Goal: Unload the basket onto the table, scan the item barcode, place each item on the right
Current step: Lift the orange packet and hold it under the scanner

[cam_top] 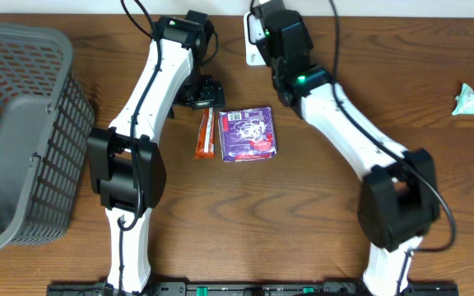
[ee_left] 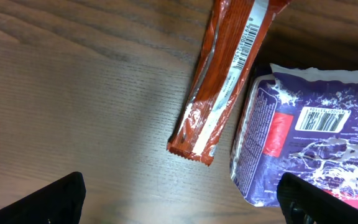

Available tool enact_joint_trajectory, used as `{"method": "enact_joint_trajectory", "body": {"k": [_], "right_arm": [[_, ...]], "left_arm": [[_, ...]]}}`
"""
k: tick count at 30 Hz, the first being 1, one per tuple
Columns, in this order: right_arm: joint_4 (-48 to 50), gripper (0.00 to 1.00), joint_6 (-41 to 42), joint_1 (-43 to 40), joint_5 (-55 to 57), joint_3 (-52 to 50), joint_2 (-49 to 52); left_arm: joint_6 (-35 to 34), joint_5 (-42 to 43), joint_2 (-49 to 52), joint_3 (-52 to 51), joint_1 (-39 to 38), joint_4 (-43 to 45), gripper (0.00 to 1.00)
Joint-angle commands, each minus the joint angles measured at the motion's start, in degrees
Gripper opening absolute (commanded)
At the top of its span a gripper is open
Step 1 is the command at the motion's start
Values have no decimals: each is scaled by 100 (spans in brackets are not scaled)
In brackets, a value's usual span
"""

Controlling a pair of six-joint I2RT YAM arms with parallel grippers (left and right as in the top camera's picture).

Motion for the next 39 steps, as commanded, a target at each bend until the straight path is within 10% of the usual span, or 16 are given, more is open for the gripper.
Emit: {"method": "enact_joint_trajectory", "body": {"k": [1, 10, 39], "right_arm": [[562, 1, -343, -11, 516, 11, 745], [1696, 1, 0, -28, 236, 90, 1150], [-424, 1, 494, -428, -708, 1941, 2011]], "left_arm": [[-50, -74, 74, -33, 24, -35, 98], [-52, -74, 74, -33, 24, -35, 98], [-52, -74, 74, -33, 24, -35, 98]]}}
